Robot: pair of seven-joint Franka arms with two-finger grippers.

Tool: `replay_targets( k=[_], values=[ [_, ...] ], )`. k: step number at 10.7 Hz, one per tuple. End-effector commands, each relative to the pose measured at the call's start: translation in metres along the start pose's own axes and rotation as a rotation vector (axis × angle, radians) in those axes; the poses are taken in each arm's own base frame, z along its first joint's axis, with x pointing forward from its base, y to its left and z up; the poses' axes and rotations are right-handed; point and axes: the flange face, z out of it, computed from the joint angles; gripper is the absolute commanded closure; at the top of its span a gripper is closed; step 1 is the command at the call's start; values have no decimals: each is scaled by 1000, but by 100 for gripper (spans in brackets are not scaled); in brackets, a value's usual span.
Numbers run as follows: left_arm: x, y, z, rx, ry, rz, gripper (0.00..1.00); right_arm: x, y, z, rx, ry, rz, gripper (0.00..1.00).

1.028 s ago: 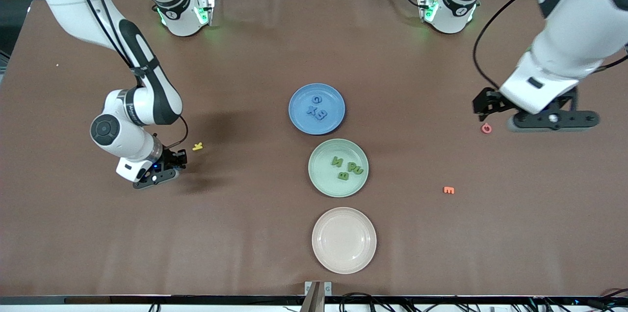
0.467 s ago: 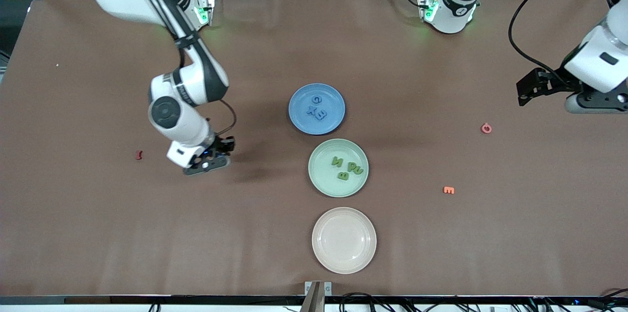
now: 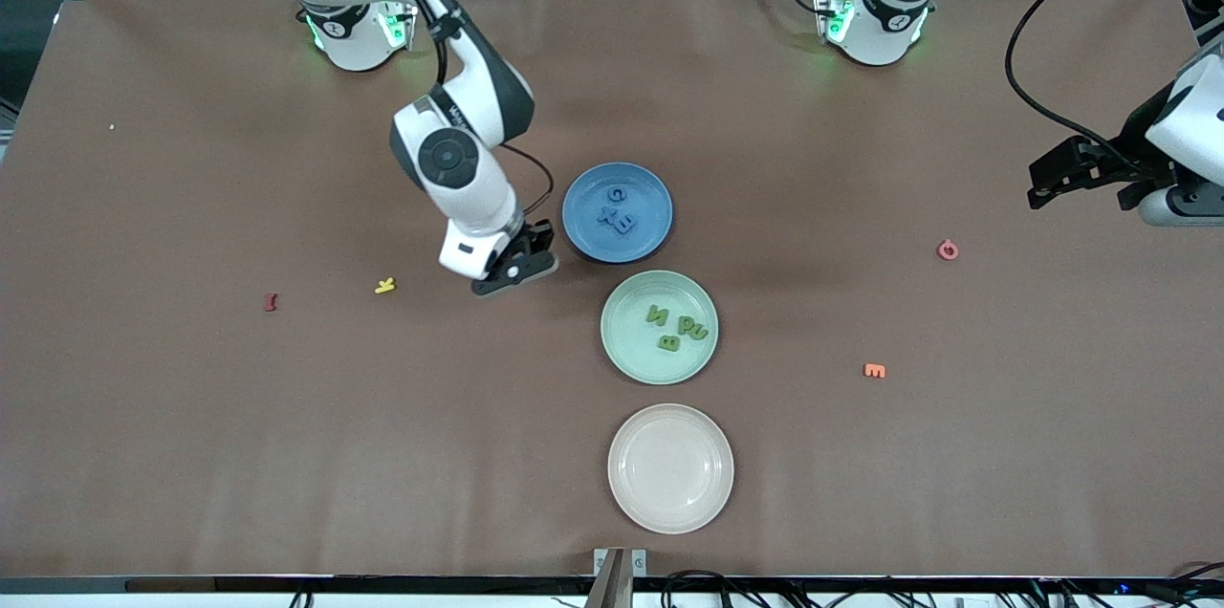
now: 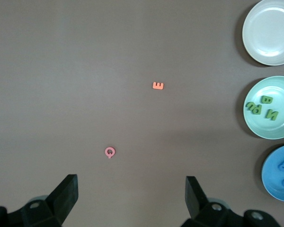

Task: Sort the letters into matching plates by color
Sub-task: 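Move the blue o over the blue plate and open the right gripper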

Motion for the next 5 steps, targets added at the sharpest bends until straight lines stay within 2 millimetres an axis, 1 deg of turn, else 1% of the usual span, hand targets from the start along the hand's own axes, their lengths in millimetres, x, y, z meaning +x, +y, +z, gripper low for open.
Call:
replay_targets(
  k=[1, 2, 4, 5],
  values=[
    [-22, -5, -1, -64, 28, -15, 0, -14, -69, 1, 14, 0, -77, 69],
    [-24, -4, 3, -63, 20, -14, 0, -19, -88, 8, 14, -7, -107, 69],
    [-27, -6, 7, -58, 21, -16, 0, -23, -121, 18, 22, -9, -157, 69],
    [-26, -8, 8, -53, 19, -19, 0, -24, -131, 22, 25, -10, -173, 69]
  ],
)
